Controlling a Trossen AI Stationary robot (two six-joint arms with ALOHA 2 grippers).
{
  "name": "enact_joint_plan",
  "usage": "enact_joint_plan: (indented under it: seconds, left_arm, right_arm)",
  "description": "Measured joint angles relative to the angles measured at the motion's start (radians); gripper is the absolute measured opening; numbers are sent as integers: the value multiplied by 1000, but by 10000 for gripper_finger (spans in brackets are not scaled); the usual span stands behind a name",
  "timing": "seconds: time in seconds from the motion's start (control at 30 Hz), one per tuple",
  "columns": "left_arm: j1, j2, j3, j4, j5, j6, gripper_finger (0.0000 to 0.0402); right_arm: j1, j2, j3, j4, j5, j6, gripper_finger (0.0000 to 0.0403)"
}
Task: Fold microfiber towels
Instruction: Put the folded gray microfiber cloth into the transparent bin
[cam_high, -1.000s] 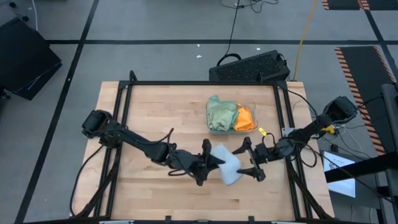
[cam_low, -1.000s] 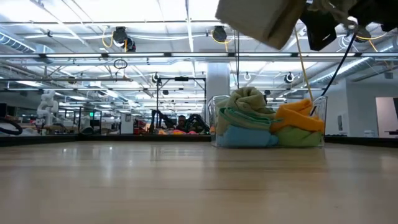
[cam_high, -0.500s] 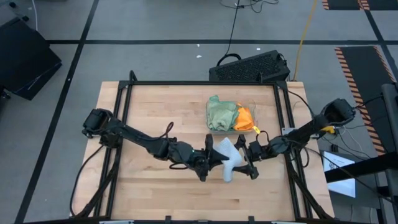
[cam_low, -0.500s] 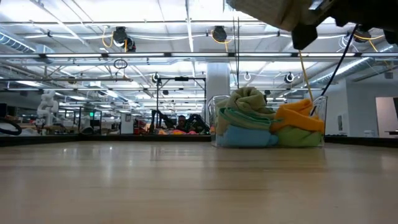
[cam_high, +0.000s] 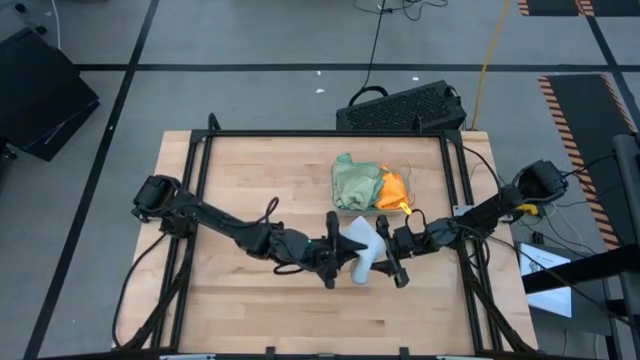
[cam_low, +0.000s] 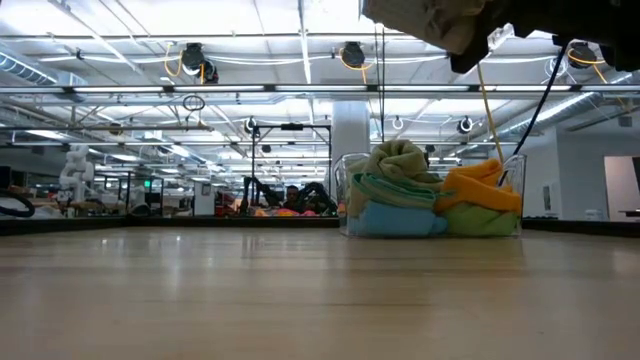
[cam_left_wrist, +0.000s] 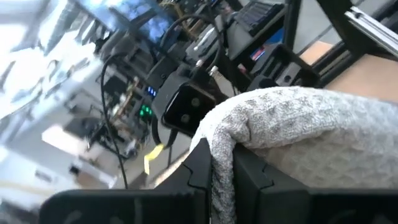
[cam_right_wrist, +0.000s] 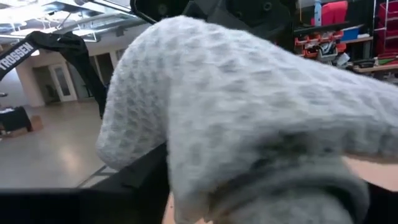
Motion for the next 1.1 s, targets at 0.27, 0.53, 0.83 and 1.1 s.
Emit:
enact_joint_plan:
  seconds: [0.27, 0.53, 0.83, 1.1]
  left_arm:
    - [9, -45, 0, -101, -15, -331, 78]
    - [14, -100, 0, -260, 36, -531, 177]
    - [26, -112, 0, -463, 47, -620, 219]
    - [38, -205, 0, -541, 73, -726, 220]
  right_arm:
    - [-7, -9, 0, -10, 2, 4, 141]
    - [-20, -58, 0, -42, 1, -50, 65]
    - [-20, -169, 0, -226, 4, -70, 40]
    - [-36, -292, -1, -428, 96, -118, 45]
